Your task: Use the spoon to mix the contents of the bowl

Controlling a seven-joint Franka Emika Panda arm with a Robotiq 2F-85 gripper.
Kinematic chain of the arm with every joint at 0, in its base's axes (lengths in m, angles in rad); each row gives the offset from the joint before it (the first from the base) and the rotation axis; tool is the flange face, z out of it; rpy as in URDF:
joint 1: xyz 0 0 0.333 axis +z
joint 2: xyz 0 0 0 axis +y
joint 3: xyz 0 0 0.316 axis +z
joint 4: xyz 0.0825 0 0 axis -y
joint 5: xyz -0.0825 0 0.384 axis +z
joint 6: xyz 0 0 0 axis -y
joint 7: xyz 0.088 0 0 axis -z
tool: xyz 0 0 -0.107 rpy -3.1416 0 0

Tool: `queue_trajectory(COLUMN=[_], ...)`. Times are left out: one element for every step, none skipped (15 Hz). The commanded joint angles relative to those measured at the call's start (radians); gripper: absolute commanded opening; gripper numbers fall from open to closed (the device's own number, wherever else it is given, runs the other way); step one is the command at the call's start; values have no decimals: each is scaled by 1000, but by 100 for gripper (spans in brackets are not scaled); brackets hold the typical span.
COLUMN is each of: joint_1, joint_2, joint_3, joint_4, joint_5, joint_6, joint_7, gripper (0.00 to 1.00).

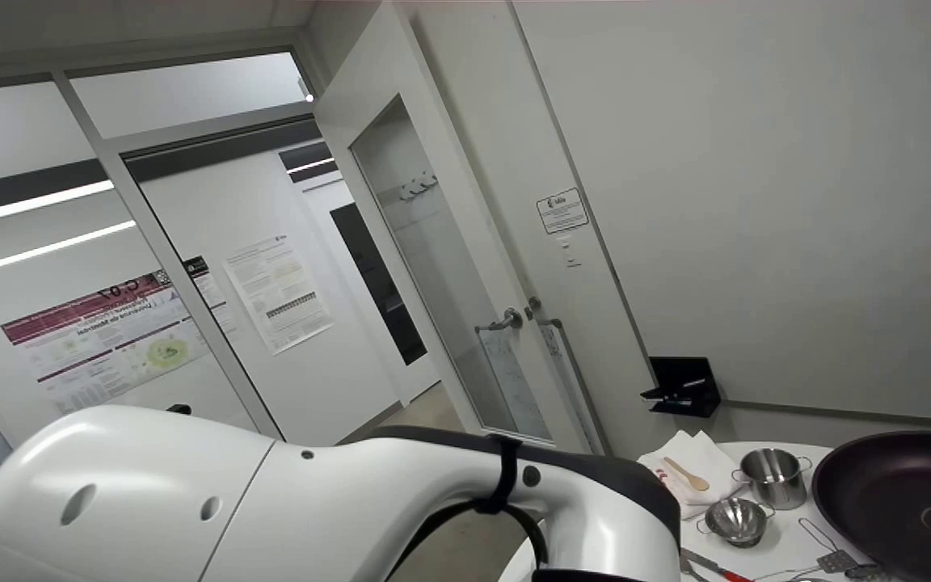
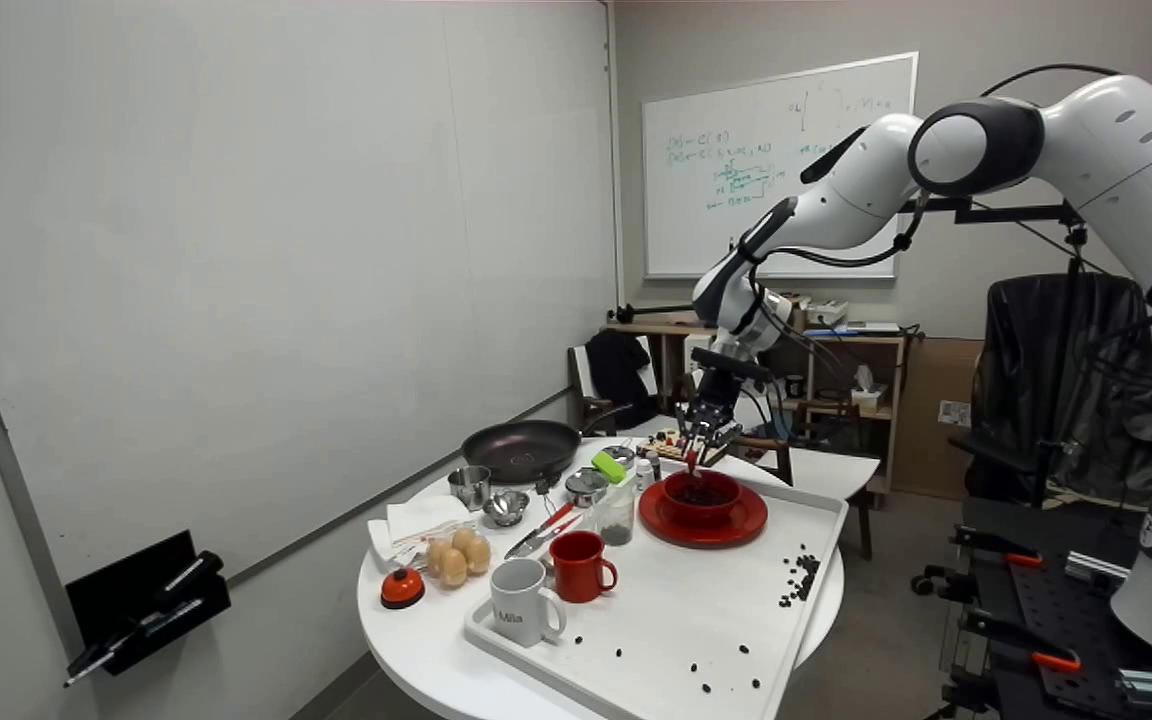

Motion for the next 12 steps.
queue_trajectory(joint_1=[12, 9, 7, 6, 6, 7, 7, -4, -11, -17, -25, -38], joint_2=[5, 7, 8, 9, 10, 10, 11, 24, 38, 55, 68, 85], joint_3=[-24, -27, -28, -28, -28, -28, -28, -18, -14, -11, -8, -5], joint_4=[9, 12, 15, 16, 16, 16, 16, 29, 47, 63, 78, 97], joint_5=[11, 11, 11, 11, 11, 11, 11, 7, 6, 13, 17, 24], joint_6=[-21, -28, -31, -32, -32, -32, -33, -85, -121, -154, -199, -250], joint_7=[-4, -4, -4, -4, -4, -4, -4, -11, -7, -6, -7, -13], gripper=[19, 19, 19, 19, 19, 19, 6, 7, 7, 7, 7, 7])
